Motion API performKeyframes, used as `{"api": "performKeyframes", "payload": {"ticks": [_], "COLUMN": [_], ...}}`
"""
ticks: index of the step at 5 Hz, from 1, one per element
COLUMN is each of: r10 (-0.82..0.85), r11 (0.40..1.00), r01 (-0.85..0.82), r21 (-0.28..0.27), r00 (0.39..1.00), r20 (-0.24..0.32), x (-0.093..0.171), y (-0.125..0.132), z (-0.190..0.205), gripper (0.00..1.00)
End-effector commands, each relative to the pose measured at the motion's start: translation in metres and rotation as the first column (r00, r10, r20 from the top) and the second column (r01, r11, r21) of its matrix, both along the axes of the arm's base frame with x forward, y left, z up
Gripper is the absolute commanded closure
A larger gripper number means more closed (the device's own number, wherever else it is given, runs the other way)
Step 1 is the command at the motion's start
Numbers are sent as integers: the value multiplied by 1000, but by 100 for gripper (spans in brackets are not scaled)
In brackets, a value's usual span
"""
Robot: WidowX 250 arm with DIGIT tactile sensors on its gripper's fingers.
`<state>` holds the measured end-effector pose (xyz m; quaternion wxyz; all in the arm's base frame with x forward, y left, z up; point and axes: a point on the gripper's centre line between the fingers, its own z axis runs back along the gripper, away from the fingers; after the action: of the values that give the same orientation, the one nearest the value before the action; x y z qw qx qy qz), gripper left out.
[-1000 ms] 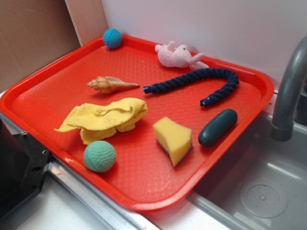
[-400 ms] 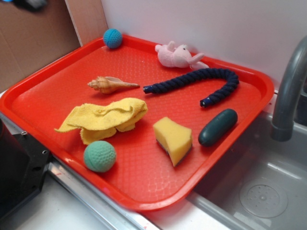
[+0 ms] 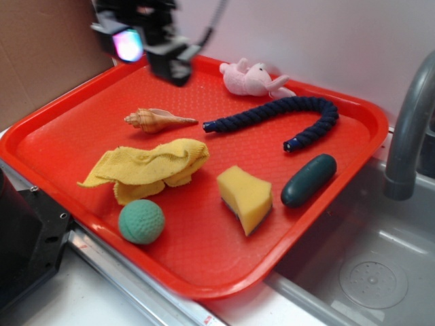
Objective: Grab the blue rope.
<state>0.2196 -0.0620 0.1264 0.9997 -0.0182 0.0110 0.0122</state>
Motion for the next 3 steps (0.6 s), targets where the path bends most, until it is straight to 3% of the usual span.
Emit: {"api": "performKeyframes", "payload": {"ticks": [1, 3], "r10": [-20, -138], "r11": [1000, 988], "r01": [22, 151], "r21": [-14, -30], "r00": [989, 958], "r20": [149, 252], "x": [77, 82], "y": [-38, -30], "z": [-20, -26], "gripper": [0, 0]}}
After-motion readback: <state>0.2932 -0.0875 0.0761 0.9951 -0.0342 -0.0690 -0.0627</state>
